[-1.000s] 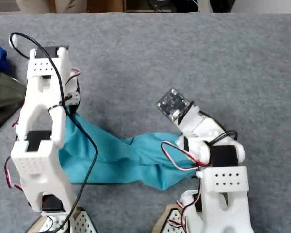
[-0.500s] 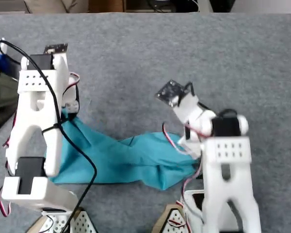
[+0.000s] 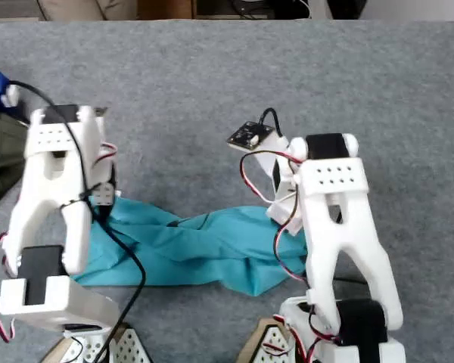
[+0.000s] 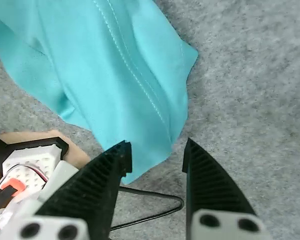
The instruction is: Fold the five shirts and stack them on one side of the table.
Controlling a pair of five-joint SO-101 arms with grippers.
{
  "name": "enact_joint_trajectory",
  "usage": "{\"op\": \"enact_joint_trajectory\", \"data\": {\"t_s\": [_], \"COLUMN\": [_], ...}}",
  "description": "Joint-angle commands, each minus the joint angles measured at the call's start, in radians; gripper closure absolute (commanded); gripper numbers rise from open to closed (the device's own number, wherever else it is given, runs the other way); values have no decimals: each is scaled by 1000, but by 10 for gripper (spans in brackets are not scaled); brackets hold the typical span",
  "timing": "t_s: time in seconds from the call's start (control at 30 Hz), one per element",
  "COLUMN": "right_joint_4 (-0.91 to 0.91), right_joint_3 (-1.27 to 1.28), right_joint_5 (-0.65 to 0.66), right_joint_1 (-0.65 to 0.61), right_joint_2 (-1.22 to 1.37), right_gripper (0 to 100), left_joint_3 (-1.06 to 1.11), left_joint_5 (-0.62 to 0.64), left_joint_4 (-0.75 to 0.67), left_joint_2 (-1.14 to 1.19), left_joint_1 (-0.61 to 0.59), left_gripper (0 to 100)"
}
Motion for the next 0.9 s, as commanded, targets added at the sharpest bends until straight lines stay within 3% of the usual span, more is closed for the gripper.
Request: {"op": "enact_joint_trajectory", "data": {"t_s": [0.0, 0.13, 0.33, 0.53, 0.87], "right_joint_4": [6, -3, -2, 74, 92], "right_joint_3": [47, 148, 202, 203, 237], "right_joint_5": [32, 101, 232, 468, 654], "right_joint_1": [-22, -16, -21, -39, -283], "right_joint_2": [5, 5, 4, 4, 4], "right_gripper": [811, 820, 960, 958, 958], "left_joint_3": [3, 5, 2, -5, -5], "left_joint_5": [-64, -110, -130, -130, -130], "left_joint_4": [11, 11, 11, 11, 11], "left_joint_2": [-47, -47, -47, -47, -47], "left_joint_1": [-83, -127, -123, -123, -123], "left_gripper": [981, 981, 981, 981, 981]}}
